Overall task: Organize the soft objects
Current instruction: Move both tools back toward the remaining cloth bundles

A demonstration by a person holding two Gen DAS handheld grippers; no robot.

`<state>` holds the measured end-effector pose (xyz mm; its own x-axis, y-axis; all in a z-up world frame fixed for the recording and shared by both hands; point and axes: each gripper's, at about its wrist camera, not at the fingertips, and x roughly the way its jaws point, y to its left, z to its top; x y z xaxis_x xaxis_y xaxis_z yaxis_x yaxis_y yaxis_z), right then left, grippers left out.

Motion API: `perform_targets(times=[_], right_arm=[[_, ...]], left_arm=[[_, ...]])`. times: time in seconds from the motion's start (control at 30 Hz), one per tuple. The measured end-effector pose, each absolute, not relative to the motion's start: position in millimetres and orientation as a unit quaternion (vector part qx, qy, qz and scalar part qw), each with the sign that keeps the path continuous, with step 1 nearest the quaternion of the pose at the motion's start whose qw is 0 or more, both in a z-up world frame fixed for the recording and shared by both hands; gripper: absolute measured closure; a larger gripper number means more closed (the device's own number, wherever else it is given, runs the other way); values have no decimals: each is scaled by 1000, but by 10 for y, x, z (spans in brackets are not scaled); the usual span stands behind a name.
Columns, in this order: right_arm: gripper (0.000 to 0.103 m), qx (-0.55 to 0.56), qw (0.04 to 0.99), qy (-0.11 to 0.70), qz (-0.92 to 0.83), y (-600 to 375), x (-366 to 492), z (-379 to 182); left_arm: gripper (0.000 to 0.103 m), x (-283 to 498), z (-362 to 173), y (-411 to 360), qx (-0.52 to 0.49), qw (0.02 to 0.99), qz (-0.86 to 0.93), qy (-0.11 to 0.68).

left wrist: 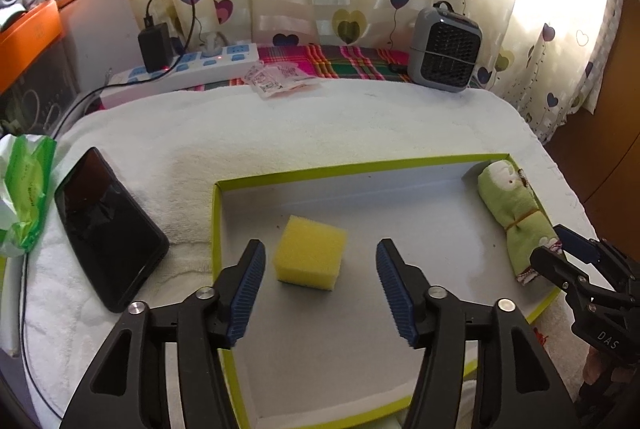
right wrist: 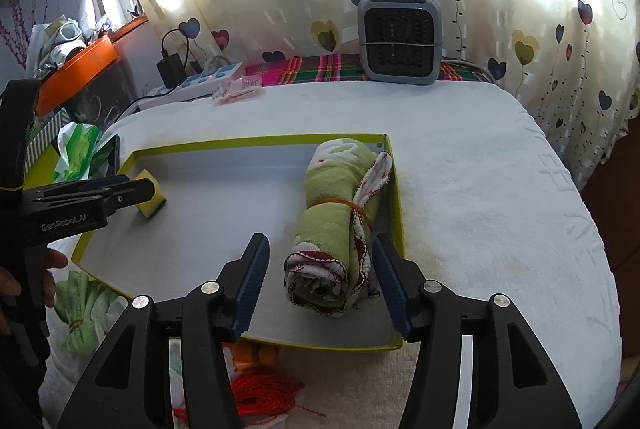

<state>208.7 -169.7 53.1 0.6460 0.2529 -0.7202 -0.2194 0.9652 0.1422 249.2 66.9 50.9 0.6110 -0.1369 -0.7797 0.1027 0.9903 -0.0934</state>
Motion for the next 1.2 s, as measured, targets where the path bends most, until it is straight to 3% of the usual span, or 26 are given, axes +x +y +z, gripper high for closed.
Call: perform_targets(times=[0.57,1.2], right_arm=[[43,38,913,381,138,-1780,1709,661],[43,76,903,393,157,-1935,1146,533]], left_arm=[[41,1906,724,846,-34,908,-47,415],[41,1091,577,1153,-101,910,-42,401]])
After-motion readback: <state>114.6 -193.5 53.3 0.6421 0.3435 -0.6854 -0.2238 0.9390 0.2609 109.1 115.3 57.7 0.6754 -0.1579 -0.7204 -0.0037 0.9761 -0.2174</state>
